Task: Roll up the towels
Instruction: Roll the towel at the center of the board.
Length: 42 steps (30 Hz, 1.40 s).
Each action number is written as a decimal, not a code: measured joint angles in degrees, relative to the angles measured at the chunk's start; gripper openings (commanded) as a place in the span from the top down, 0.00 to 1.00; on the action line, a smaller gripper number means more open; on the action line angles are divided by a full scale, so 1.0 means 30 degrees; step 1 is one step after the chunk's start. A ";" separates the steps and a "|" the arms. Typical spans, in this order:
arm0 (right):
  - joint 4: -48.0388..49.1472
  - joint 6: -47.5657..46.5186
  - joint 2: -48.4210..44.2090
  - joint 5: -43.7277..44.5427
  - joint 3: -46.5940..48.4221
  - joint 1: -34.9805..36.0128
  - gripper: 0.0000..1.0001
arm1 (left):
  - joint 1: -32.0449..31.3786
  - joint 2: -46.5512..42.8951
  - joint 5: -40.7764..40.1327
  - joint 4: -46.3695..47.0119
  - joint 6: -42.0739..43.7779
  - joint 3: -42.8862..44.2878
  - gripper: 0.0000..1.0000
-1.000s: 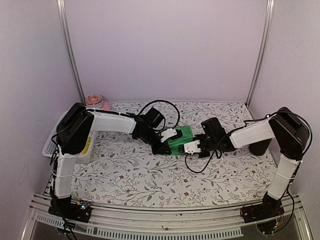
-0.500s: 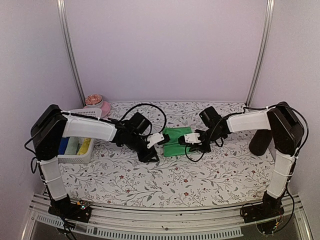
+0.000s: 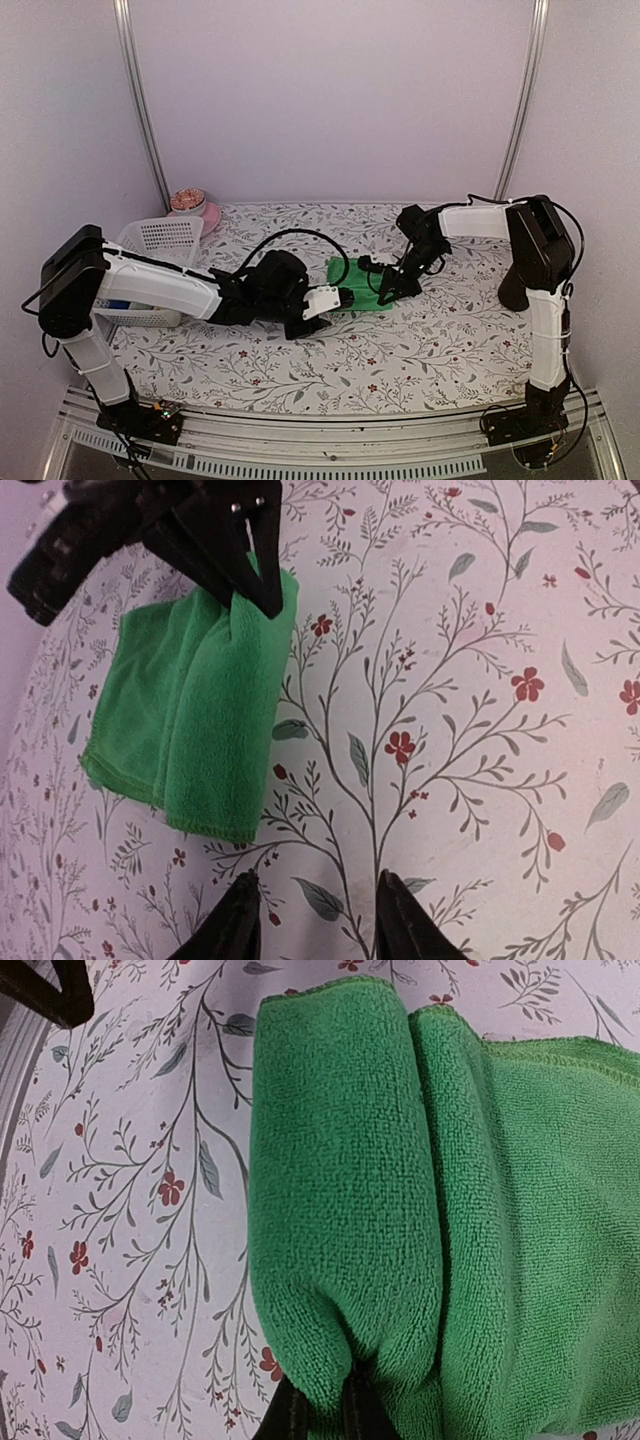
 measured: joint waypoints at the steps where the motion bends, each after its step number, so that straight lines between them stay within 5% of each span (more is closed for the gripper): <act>1: -0.0481 0.0029 0.0277 -0.0321 0.0328 -0.0117 0.93 | -0.0211 0.0087 -0.0401 0.0488 0.0335 0.0000 0.60; 13: -0.2885 0.0313 0.1406 -0.1778 0.1625 -0.0692 0.92 | -0.0656 0.4095 -0.3483 0.3687 0.3512 0.1785 0.55; 30: -0.3519 0.0138 0.1690 -0.1996 0.1909 -0.0729 0.91 | -0.0437 0.5712 -0.3745 0.5457 0.4583 0.2674 0.45; 34: -0.3672 0.0007 0.1698 -0.2018 0.1909 -0.0729 0.91 | -0.0313 0.6288 -0.3504 0.5064 0.4488 0.3512 0.52; 42: -0.3934 -0.0262 0.1698 -0.2040 0.1909 -0.0729 0.79 | 0.0284 0.6863 -0.1865 0.2215 0.3672 0.5501 0.97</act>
